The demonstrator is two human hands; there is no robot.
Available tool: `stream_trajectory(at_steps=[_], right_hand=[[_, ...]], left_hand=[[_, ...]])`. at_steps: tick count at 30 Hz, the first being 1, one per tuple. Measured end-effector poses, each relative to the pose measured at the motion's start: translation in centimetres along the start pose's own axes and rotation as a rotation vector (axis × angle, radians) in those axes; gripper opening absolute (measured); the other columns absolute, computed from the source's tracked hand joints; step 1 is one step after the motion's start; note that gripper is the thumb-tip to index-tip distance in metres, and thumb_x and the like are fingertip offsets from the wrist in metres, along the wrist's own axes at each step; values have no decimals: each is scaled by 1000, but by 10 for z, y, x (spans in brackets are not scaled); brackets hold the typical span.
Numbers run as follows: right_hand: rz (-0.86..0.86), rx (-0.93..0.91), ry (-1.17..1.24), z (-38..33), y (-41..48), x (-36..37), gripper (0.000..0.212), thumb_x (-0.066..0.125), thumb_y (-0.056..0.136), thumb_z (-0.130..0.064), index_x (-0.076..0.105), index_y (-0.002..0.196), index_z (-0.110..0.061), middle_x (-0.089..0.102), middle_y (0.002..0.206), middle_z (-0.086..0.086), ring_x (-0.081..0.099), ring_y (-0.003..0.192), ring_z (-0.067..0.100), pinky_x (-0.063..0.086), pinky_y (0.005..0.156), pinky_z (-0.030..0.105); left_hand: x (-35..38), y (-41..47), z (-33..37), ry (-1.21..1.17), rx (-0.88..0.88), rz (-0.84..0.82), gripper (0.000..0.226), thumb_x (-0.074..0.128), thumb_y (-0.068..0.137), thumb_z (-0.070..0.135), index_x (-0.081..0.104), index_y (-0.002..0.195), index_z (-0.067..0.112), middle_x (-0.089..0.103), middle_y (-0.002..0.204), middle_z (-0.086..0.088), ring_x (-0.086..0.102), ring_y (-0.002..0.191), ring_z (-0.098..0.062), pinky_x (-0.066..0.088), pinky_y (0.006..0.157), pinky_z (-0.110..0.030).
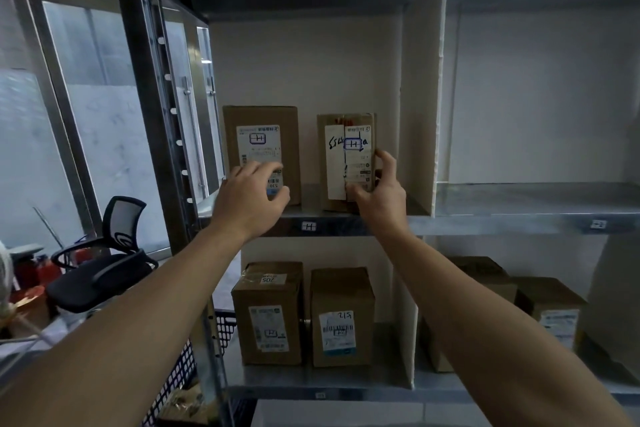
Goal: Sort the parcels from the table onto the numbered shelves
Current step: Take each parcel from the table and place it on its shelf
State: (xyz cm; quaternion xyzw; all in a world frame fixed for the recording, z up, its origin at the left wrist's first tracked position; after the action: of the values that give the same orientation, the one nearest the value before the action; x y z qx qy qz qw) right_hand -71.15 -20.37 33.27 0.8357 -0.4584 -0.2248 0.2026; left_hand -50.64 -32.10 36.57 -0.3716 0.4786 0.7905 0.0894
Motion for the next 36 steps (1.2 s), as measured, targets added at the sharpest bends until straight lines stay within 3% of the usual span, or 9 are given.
stream_trajectory(at_steps=[13,25,28,30,33,36], right_hand=[[-145,80,-15,9,32,17,64,69,93,-19,30,140,-36,61,124,-1,65,113,24,59,90,48],[-13,71,-6,8,27,11,75,71,91,-23,26,149,-37,53,137,6,60,118,23,56,92,38],[89,-15,-43,-5,4,8,62,65,97,-24,33,149,-31,46,142,6,49,117,15,48,97,34],[126,-142,-153,-16,-16,14,51,59,99,-25,40,146,-27,43,142,5,43,122,16,46,104,39],[86,-331,-333,-31,-51,39,40,57,99,-24,51,138,-17,47,142,7,38,133,23,40,109,44],[25,-482,-445,-45,-90,71,36,58,97,-26,57,130,-12,54,134,10,44,127,27,42,104,41]], left_hand=[[16,6,-19,-33,-10,-9,45,59,92,31,51,135,19,53,135,-5,44,127,-26,44,102,-46],[22,-5,-35,1,1,-8,46,59,91,34,50,135,20,54,131,-3,46,124,-25,46,97,-42],[15,-20,-35,27,40,-25,46,57,92,35,50,136,21,54,132,-3,46,125,-25,45,99,-45],[8,-33,-36,39,69,-31,46,57,92,34,50,136,21,54,133,-3,45,126,-24,43,101,-46],[-5,-55,-44,42,91,-24,45,57,92,33,52,134,19,55,130,-2,47,123,-22,42,100,-41],[-21,-84,-60,42,101,4,40,57,91,30,55,129,18,58,124,-2,51,116,-21,44,96,-39]])
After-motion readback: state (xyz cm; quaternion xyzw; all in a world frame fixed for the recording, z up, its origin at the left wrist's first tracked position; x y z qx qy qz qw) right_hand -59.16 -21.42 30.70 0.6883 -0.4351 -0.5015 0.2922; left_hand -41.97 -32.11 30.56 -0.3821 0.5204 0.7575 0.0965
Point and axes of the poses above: each hand's wrist, its own y-axis towards the middle knuckle, its own x-axis out of the palm, z = x × y, the point moved 8 cm from there along y, towards the middle knuckle
